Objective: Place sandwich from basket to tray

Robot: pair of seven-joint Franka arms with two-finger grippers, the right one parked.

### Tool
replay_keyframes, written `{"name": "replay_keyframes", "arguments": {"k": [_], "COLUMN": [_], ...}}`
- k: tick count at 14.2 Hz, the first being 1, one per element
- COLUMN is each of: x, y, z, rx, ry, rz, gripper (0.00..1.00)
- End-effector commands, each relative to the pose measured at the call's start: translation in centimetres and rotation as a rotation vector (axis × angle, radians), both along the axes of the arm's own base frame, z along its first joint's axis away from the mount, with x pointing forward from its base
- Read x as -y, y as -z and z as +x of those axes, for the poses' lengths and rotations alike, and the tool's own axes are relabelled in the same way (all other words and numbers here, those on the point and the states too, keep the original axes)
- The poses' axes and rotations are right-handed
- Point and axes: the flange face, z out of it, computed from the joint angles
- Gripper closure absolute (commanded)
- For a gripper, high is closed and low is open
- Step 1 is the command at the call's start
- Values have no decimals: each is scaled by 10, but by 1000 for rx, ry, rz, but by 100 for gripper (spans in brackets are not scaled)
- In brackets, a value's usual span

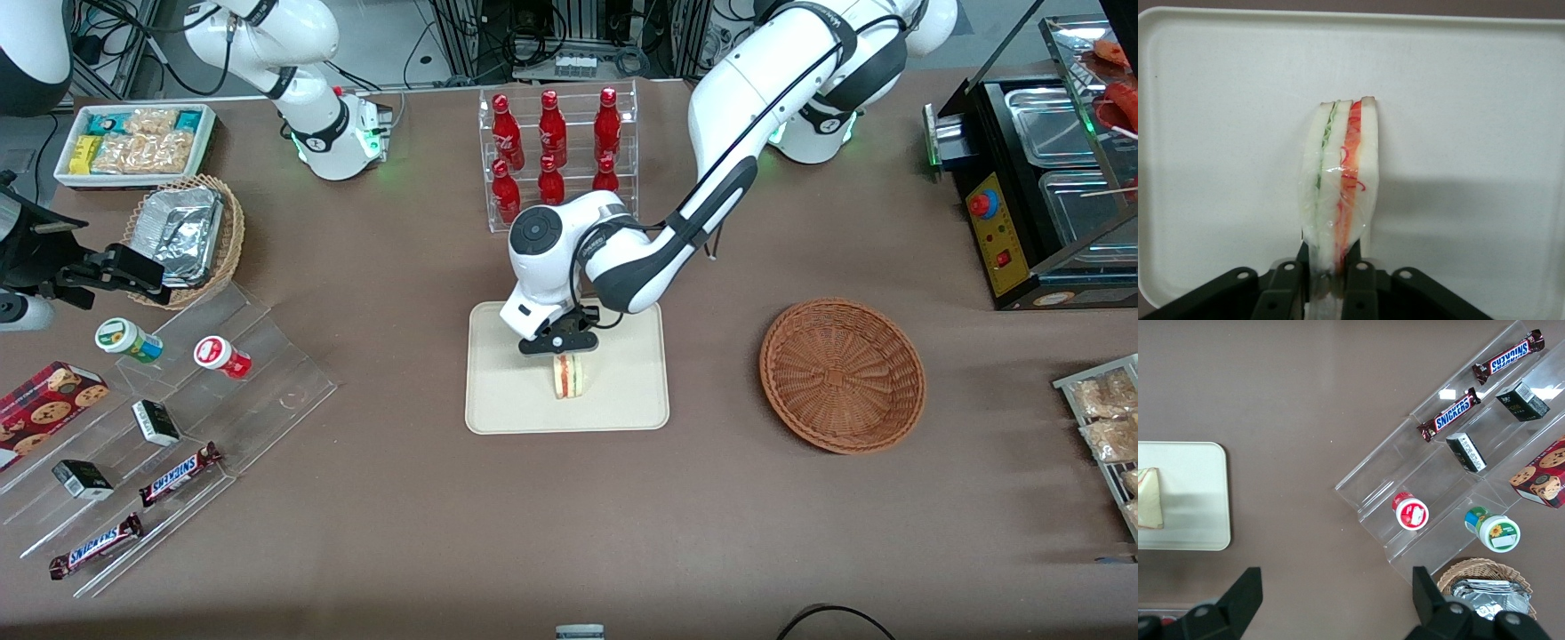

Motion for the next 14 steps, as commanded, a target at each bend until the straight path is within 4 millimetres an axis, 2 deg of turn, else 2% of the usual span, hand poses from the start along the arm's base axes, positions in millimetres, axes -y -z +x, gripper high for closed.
{"name": "replay_keyframes", "arguments": {"k": [1,3,5,6,8,9,12,14], "x": [2,-18,-43,-68,-119,-139,-236,-289], "y": [-29,-67,-120,-150,-193,-211,-265,-291], "z": [8,18,27,37,52,55,76,79], "rx": [47,44,4,-13,-51,-75,-176,-208], "ry": [-29,-71,-147,-192,-258,-247,-179,-160], "rz": [-1,34,19,19,38,47,35,47], "gripper": [1,1,1,1,1,1,1,1]}}
